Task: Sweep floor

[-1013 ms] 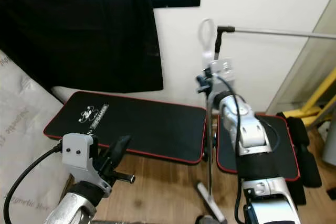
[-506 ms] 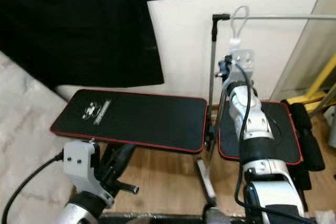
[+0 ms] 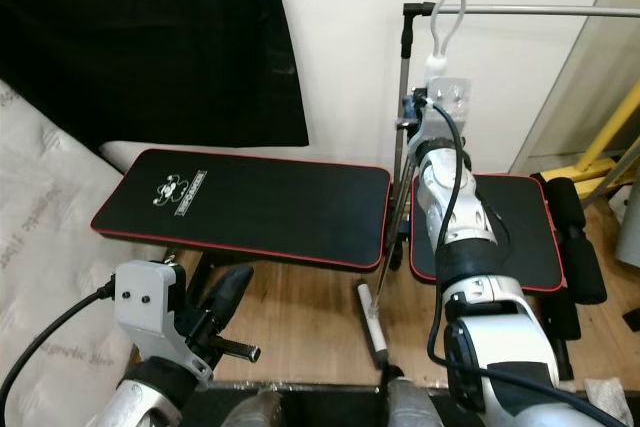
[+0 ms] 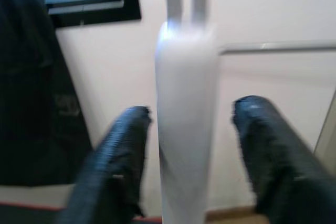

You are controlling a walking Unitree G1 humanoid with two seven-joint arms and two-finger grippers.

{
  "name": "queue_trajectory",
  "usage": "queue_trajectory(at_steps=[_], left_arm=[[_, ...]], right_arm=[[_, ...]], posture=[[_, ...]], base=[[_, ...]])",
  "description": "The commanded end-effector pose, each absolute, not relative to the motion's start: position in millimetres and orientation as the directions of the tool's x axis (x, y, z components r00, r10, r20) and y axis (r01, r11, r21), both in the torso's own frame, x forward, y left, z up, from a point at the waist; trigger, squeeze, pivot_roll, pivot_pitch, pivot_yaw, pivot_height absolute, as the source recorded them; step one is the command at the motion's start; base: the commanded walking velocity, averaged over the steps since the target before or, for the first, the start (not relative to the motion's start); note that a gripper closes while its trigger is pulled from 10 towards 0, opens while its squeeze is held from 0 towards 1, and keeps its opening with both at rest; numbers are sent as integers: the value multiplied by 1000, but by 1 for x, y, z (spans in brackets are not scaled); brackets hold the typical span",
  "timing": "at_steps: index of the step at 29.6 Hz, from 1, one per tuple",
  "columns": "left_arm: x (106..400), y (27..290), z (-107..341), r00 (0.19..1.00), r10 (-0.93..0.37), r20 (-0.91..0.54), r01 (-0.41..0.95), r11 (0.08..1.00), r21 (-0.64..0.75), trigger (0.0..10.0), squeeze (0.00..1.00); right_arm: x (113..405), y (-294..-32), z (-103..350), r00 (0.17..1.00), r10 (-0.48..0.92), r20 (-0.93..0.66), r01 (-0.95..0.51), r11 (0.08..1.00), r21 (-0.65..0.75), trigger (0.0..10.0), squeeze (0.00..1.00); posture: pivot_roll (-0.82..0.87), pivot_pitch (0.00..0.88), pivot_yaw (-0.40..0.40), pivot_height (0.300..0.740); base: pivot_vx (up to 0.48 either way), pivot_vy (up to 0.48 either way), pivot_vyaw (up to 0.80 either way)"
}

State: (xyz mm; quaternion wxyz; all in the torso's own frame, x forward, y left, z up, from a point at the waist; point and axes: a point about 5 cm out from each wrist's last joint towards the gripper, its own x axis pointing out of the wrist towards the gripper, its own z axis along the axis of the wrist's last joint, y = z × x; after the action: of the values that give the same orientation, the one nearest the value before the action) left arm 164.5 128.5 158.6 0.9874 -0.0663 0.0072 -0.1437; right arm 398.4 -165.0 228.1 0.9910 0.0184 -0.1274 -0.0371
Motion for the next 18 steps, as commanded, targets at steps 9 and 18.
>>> queue_trajectory(at_steps=[9,18], left_arm=[[163,128,156,965,-262,-21,257,957,-138,10000,0],[166,132,155,972,-233,-20,226,959,-170,10000,0]], right_arm=[[397,-170,208,981,-68,184,68,998,5,10000,1000],[369,-165,165,965,261,4,-261,965,38,10000,0]], posture=[[66,234,-10,740],[44,222,-20,740]], base=[[0,0,0],[283,0,0]])
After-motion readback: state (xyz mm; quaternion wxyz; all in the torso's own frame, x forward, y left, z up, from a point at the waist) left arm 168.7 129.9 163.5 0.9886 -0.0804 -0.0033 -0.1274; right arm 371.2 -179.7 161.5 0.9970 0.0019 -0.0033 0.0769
